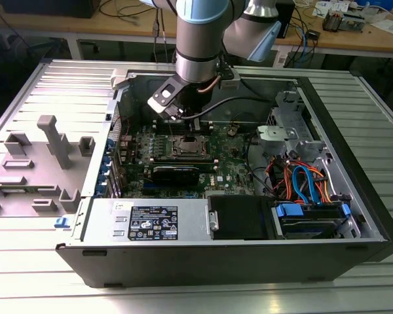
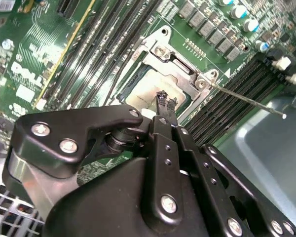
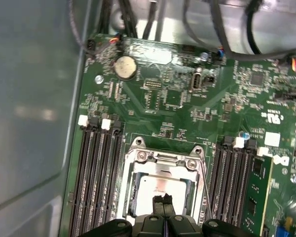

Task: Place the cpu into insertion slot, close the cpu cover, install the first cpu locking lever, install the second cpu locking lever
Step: 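Install the first cpu locking lever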

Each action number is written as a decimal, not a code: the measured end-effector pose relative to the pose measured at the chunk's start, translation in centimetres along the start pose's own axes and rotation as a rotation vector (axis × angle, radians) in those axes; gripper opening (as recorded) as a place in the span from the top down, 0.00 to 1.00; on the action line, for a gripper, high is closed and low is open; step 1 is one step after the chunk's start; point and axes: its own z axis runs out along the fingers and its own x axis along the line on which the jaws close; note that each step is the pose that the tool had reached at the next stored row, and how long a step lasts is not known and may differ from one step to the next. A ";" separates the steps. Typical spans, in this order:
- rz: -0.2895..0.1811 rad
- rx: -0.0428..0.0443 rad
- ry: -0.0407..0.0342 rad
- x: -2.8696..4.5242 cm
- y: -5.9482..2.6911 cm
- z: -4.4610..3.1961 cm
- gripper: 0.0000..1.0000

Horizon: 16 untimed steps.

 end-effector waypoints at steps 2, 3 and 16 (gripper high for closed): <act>-0.043 0.0005 -0.0008 0.00 0.00 0.00 0.89; -0.063 0.0006 -0.0013 0.00 0.00 0.00 0.89; -0.262 0.0026 -0.0054 0.01 -0.01 -0.35 0.89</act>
